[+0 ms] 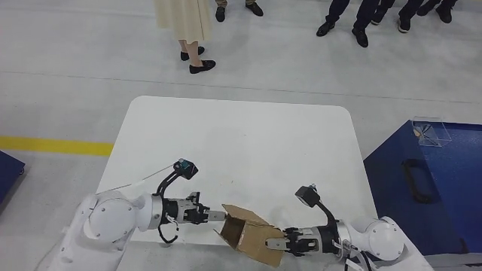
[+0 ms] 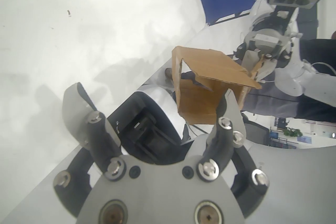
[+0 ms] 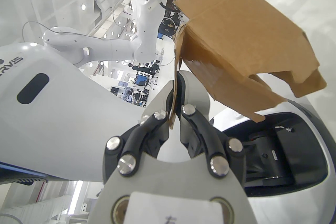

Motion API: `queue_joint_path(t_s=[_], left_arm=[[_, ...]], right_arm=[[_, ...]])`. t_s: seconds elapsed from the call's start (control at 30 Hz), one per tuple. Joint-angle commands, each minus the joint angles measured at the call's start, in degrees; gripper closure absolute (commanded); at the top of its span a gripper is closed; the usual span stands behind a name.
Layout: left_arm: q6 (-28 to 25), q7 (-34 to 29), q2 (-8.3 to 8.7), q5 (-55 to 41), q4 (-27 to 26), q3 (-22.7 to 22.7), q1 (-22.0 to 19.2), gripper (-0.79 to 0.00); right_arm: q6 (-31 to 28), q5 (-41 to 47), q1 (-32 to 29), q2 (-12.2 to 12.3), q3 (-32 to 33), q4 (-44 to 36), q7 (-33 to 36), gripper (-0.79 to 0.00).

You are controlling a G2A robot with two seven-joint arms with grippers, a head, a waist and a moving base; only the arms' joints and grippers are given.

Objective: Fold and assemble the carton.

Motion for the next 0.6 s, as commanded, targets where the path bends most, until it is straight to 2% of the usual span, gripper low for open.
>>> queue_joint_path(t_s=[0.0, 0.07, 0.1, 0.17, 0.23, 0.27, 0.3, 0.33, 0.37, 0.4, 0.57], left_arm=[[0.8, -0.4, 0.05, 1.3, 0.0, 1.3, -0.5, -0.671], [1.6, -0.8, 0.06, 1.7, 0.1, 2.4, -1.0, -0.585], [1.7, -1.2, 0.08, 1.9, 0.1, 3.0, -1.3, -0.576], [2.2, -1.8, 0.11, 2.9, 0.4, 4.3, -1.8, -0.616], [2.8, -2.2, 0.09, 3.3, 0.7, 5.6, -2.3, -0.622], [2.9, -2.6, 0.09, 3.4, 0.9, 6.1, -2.7, -0.619], [3.1, -2.4, 0.09, 3.7, 1.1, 6.5, -3.0, -0.582], [3.4, -2.6, 0.08, 3.7, 1.4, 7.0, -3.3, -0.382], [3.4, -2.8, 0.07, 3.6, 1.6, 7.5, -3.6, -0.326], [3.5, -2.9, 0.06, 3.4, 1.9, 7.8, -4.0, -0.003], [3.7, -4.0, 0.14, 3.6, 3.2, 9.4, -5.4, 0.0]], right_arm=[[0.2, -0.1, 0.2, 0.0, -0.4, -0.1, 0.0, 0.0], [0.2, -0.5, 0.5, 0.0, -0.8, -0.3, 0.0, 0.0], [0.2, -0.6, 0.6, 0.0, -1.0, -0.3, -0.1, 0.0], [0.1, -1.1, 0.8, 0.1, -1.3, -0.3, -0.2, 0.0], [0.1, -1.5, 1.0, 0.1, -1.6, -0.3, -0.4, 0.0], [0.0, -1.8, 1.1, 0.1, -1.8, -0.3, -0.5, 0.0], [0.0, -2.0, 1.2, 0.1, -1.9, -0.3, -0.6, 0.0], [-0.1, -2.1, 1.3, 0.1, -1.9, -0.3, -0.8, 0.0], [-0.2, -2.4, 1.3, 0.2, -2.0, -0.3, -1.0, 0.0], [-0.2, -2.5, 1.4, 0.2, -2.0, -0.3, -1.2, 0.0], [-0.5, -3.2, 1.6, 0.3, -2.1, -0.6, -1.8, 0.0]])
